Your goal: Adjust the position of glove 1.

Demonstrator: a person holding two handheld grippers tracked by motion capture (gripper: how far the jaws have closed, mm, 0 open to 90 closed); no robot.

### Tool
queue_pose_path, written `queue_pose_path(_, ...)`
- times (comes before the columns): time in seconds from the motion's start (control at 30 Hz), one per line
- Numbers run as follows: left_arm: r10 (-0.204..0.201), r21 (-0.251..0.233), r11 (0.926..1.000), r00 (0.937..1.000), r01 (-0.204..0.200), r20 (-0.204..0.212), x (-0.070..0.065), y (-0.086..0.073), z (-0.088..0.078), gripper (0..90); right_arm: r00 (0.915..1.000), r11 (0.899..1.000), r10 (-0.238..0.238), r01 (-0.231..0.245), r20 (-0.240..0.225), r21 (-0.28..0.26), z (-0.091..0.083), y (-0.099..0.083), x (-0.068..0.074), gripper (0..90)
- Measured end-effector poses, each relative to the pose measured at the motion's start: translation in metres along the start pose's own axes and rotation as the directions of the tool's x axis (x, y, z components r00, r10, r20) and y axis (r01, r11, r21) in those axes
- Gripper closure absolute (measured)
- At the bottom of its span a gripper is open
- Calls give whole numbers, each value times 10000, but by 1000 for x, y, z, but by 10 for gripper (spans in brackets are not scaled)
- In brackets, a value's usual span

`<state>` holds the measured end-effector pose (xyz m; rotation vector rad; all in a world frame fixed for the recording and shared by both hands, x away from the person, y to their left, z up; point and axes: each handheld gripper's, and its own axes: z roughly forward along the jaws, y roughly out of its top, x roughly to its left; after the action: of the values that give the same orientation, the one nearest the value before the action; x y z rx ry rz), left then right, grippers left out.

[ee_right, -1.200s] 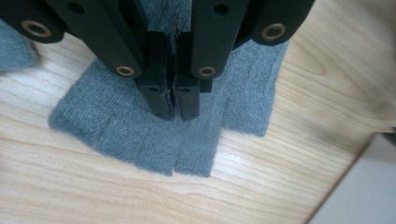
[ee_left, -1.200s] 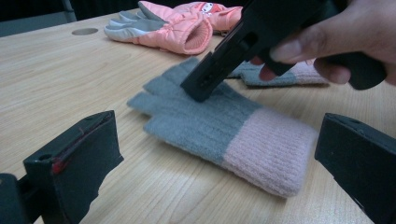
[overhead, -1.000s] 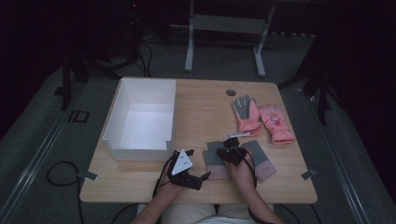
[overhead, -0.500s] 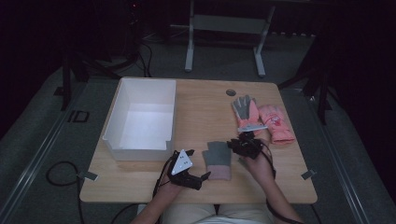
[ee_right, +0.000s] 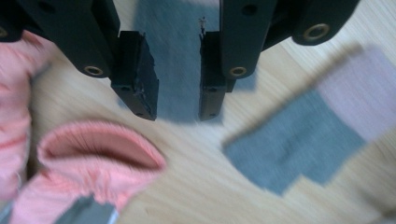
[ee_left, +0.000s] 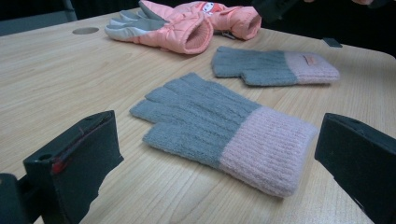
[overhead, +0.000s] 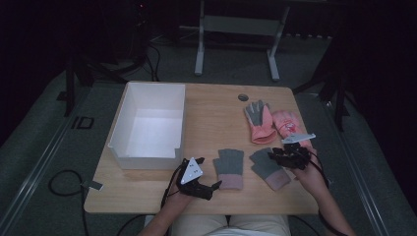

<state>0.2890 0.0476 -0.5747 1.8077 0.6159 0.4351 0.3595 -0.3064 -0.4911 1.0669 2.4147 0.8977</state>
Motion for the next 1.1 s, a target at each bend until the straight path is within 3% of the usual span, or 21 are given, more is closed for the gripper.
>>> queue_pose_path(0.13,-22,-3,10000,10000,22,-13,0,0,0,0,9992,9992,-392,393,-123,52,-1,-12,-3,632)
queue_pose_path(0.3,22,-3,10000,10000,-22,-7,0,0,0,0,9997,9994,-228,231,-121,262,11,-25,-8,629)
queue_pose_path(0.57,41,13,10000,10000,-41,10,0,0,0,0,9992,9964,-342,357,-209,769,35,-38,-8,621)
queue_pose_path(0.73,71,-3,10000,10000,-71,14,-1,0,0,0,9994,9969,-204,224,-274,754,37,-39,-7,698)
queue_pose_path(0.8,65,-8,10000,10000,-65,26,-1,0,0,0,9993,9953,-274,297,-260,921,38,-37,-4,796)
queue_pose_path(0.87,81,-11,10000,10000,-81,11,-1,0,0,0,9997,9952,-219,228,-108,949,39,-36,-2,830)
queue_pose_path(1.0,20,-4,10000,10000,-20,-22,-1,0,0,0,9992,9935,355,-371,175,1076,35,-33,0,853)
queue_pose_path(1.07,49,-18,10000,10000,-49,-39,-1,0,0,0,9973,9946,648,-674,360,790,24,-29,2,854)
queue_pose_path(1.1,51,-15,10000,10000,-51,-41,-1,0,0,0,9940,9927,1022,-1044,380,602,17,-27,3,855)
